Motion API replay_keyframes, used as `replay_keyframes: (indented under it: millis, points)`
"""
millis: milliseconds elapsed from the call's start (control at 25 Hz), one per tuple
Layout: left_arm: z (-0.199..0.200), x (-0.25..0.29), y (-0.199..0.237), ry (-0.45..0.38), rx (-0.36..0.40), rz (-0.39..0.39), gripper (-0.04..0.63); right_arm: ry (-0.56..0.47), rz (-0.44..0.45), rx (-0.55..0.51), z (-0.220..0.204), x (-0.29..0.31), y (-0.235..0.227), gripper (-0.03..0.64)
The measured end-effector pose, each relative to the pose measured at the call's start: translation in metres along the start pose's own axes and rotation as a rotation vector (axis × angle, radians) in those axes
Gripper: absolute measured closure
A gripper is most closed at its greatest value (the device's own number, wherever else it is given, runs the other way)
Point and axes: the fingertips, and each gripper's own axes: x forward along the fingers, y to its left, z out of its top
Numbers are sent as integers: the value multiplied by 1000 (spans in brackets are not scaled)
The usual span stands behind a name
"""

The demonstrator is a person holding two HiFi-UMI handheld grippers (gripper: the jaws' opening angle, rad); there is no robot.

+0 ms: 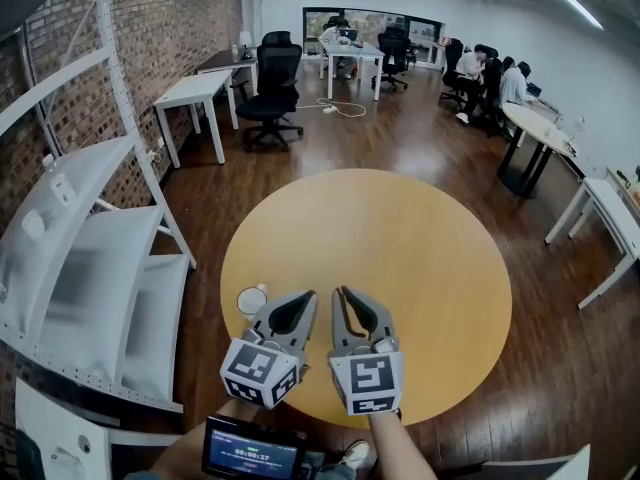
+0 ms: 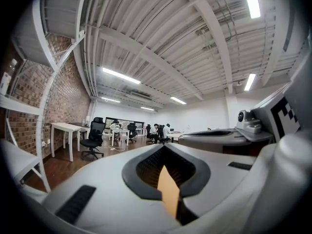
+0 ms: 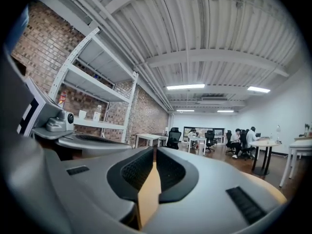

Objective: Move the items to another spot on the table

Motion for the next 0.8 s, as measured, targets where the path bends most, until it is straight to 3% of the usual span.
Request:
replay_keyframes:
  millis: [440, 800]
  points:
    - [10, 42, -81, -47, 38, -103, 591, -14, -86, 24, -9, -59, -66, 614]
    - [4, 54, -102, -37, 35, -133, 591, -7, -106, 23, -9, -70, -83, 614]
